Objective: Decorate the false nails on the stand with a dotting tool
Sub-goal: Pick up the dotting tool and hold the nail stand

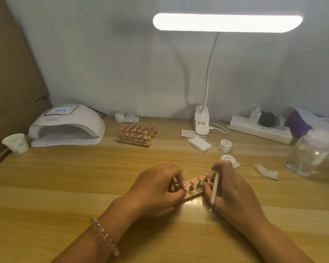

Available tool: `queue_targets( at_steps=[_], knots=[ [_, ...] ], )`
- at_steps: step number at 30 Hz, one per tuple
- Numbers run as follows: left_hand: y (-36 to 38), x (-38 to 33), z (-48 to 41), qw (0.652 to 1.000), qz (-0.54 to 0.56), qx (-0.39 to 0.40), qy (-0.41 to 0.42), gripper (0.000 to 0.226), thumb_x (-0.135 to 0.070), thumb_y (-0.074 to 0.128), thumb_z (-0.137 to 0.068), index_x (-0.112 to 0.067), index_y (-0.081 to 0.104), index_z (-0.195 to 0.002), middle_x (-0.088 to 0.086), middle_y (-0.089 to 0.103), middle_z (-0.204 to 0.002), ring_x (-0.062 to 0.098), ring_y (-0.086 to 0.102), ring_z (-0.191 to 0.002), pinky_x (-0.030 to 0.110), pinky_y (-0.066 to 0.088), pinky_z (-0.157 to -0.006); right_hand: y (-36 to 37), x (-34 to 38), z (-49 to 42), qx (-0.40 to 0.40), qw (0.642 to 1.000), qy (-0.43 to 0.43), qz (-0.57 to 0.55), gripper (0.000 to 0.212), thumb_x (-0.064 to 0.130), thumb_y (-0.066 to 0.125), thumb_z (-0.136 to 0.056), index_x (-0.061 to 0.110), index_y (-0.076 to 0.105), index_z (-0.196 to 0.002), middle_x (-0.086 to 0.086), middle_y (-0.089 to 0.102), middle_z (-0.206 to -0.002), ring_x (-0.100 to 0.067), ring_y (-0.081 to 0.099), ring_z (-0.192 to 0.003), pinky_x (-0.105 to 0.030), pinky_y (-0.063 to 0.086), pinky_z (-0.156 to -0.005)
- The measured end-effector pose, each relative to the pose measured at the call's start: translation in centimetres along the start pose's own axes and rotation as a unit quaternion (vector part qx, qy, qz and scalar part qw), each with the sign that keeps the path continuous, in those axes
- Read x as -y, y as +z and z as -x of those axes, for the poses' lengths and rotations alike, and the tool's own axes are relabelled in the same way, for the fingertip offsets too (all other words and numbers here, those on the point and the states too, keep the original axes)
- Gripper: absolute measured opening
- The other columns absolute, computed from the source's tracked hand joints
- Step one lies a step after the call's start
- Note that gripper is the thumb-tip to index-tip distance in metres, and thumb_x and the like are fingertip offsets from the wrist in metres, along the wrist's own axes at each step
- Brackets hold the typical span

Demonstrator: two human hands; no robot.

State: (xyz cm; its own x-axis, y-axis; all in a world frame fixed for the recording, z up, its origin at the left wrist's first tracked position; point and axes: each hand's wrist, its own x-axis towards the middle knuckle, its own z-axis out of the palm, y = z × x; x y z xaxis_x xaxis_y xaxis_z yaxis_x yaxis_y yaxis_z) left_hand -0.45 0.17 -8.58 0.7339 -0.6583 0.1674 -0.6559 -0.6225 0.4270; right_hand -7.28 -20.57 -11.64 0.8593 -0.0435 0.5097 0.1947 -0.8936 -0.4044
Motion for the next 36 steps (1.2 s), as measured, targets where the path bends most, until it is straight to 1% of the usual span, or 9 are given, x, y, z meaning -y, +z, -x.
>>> queue_targets(
  at_steps=[5,8,13,15,18,22,26,30,36],
  knots=[
    [-0.3,-0.3,0.0,1.0,0.002,0.021,-0.013,0.015,-0.049,0.066,-0.083,-0.04,0.055,-0.089,-0.021,0.056,-0.095,-0.006,0.054,-0.08,0.016,0.039,-0.063,0.0,-0.2,-0.3,0.005,1.0,0.0,-0.016,0.052,0.027,0.08,-0.078,0.028,0.037,-0.108,0.018,0.055,-0.086,0.018,0.053,-0.07,-0.006,0.036,-0.054],
    [-1.7,0.1,-0.1,0.984,0.114,0.115,-0.075,0.03,-0.049,0.077,-0.074,-0.041,0.057,-0.094,-0.021,0.06,-0.102,-0.005,0.06,-0.089,0.02,0.054,-0.076,-0.2,-0.4,-0.3,0.021,0.997,0.022,-0.066,0.049,0.03,0.077,-0.082,0.032,0.034,-0.106,0.016,0.063,-0.093,0.006,0.063,-0.076,-0.018,0.053,-0.06],
    [-3.6,1.6,0.0,0.889,0.364,0.245,-0.13,0.038,-0.014,0.076,-0.083,-0.023,0.057,-0.114,-0.002,0.065,-0.12,0.012,0.067,-0.108,0.029,0.058,-0.082,-1.5,0.5,0.5,0.021,0.994,0.047,-0.1,0.037,0.026,0.069,-0.087,0.036,0.035,-0.1,0.012,0.065,-0.083,-0.004,0.066,-0.073,-0.034,0.057,-0.059],
    [-3.2,1.8,-0.1,0.888,0.376,0.228,-0.137,0.039,-0.005,0.072,-0.084,-0.02,0.054,-0.115,0.004,0.062,-0.125,0.017,0.068,-0.108,0.036,0.058,-0.088,-1.8,1.7,1.1,0.044,0.992,0.049,-0.107,0.029,0.047,0.06,-0.087,0.039,0.033,-0.097,0.011,0.065,-0.079,-0.004,0.065,-0.072,-0.03,0.055,-0.058],
    [-1.9,1.6,-0.1,0.899,0.36,0.208,-0.138,0.044,-0.009,0.074,-0.081,-0.021,0.05,-0.116,0.007,0.07,-0.111,0.02,0.07,-0.101,0.039,0.058,-0.09,-2.0,3.3,1.5,0.104,0.985,0.082,-0.113,0.055,0.086,0.042,-0.076,0.04,0.034,-0.104,0.021,0.065,-0.094,0.003,0.064,-0.086,-0.024,0.052,-0.074],
    [-1.8,1.6,-0.3,0.915,0.333,0.162,-0.16,0.044,-0.009,0.076,-0.08,-0.023,0.047,-0.11,0.005,0.067,-0.111,0.018,0.072,-0.094,0.036,0.06,-0.083,-2.1,4.0,1.5,0.144,0.972,0.119,-0.139,0.078,0.1,0.043,-0.057,0.041,0.032,-0.107,0.027,0.061,-0.11,0.008,0.058,-0.102,-0.027,0.048,-0.088],
    [-2.3,1.9,-0.4,0.969,0.178,0.056,-0.159,0.053,-0.025,0.081,-0.077,-0.038,0.04,-0.109,-0.007,0.058,-0.111,0.006,0.061,-0.099,0.026,0.055,-0.083,-0.9,4.7,2.1,0.148,0.986,0.061,-0.055,0.078,0.094,0.051,-0.056,0.043,0.024,-0.107,0.032,0.042,-0.111,0.006,0.043,-0.103,-0.027,0.034,-0.09],
    [-1.3,2.2,-0.5,0.968,0.207,0.083,-0.115,0.074,-0.027,0.081,-0.078,-0.035,0.034,-0.135,-0.014,0.043,-0.14,0.003,0.041,-0.133,0.034,0.035,-0.115,-0.7,3.8,1.8,0.138,0.989,0.038,-0.046,0.061,0.074,0.059,-0.066,0.045,0.025,-0.108,0.031,0.044,-0.103,0.003,0.046,-0.099,-0.03,0.035,-0.089],
    [-0.3,2.4,-0.9,0.988,0.12,0.029,-0.091,0.052,-0.046,0.072,-0.084,-0.047,0.045,-0.128,-0.026,0.051,-0.116,0.0,0.044,-0.118,0.039,0.032,-0.111,-1.8,0.5,0.6,0.077,0.991,0.084,-0.075,0.05,0.032,0.079,-0.079,0.036,0.034,-0.103,0.021,0.058,-0.106,0.003,0.056,-0.099,-0.031,0.052,-0.082]
  ],
)
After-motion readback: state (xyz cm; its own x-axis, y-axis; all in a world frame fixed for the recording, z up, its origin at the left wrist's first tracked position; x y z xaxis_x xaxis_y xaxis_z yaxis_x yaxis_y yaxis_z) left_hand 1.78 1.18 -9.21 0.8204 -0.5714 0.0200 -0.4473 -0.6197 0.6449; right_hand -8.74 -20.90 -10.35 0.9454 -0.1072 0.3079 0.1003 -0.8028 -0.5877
